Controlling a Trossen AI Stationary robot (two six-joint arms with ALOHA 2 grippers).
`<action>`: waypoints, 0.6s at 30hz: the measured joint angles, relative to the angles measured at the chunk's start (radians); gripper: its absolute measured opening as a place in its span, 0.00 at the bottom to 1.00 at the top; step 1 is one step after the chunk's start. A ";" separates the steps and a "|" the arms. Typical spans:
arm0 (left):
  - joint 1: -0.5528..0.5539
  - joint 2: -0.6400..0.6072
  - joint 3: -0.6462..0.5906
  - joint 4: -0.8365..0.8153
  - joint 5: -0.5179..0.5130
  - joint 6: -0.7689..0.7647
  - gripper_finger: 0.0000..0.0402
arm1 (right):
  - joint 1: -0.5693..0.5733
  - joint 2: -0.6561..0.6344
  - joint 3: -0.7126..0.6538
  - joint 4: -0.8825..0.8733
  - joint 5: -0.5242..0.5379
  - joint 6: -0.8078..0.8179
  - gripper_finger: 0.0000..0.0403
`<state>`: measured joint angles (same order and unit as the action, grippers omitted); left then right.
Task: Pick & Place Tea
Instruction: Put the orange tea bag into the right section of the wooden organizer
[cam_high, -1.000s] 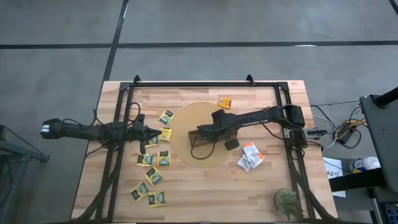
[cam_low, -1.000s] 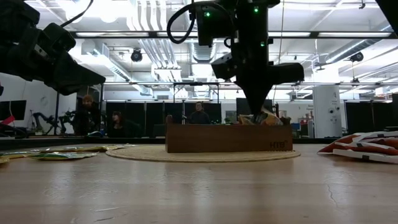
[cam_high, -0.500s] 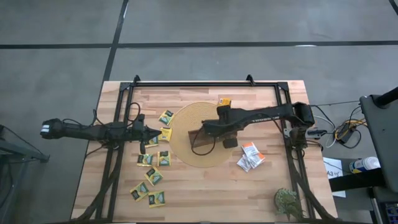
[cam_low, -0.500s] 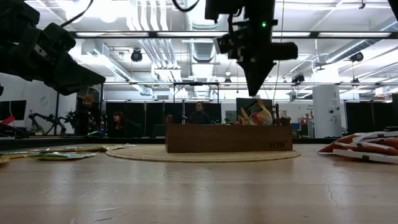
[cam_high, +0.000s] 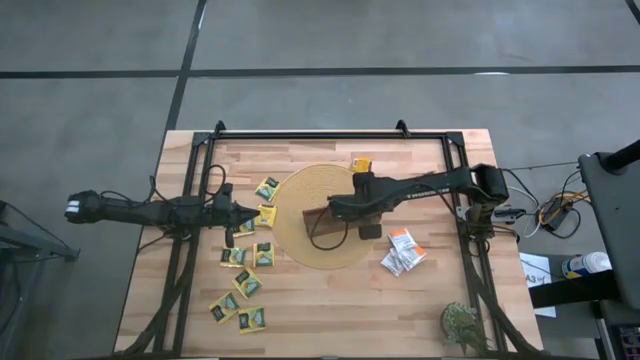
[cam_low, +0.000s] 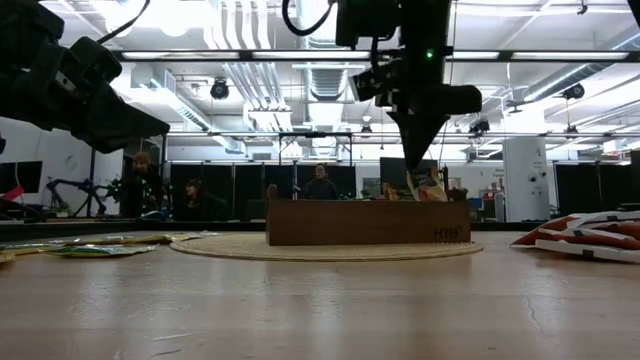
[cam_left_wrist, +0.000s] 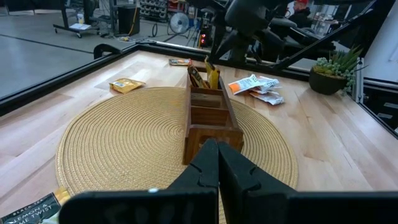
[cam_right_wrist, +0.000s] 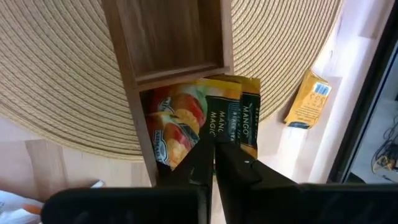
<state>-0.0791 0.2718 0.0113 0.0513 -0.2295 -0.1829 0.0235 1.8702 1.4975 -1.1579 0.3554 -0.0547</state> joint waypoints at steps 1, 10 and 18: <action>0.000 0.000 0.000 0.000 0.000 0.000 0.00 | 0.000 0.000 0.000 0.002 -0.011 0.001 0.06; 0.000 0.000 0.000 0.000 0.000 0.000 0.00 | 0.000 0.000 -0.006 0.013 -0.039 0.052 0.32; 0.000 0.000 0.000 0.000 0.000 0.000 0.00 | -0.004 0.000 -0.072 0.021 -0.040 0.017 0.38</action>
<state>-0.0791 0.2718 0.0109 0.0513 -0.2298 -0.1829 0.0194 1.8702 1.4253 -1.1366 0.3153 -0.0380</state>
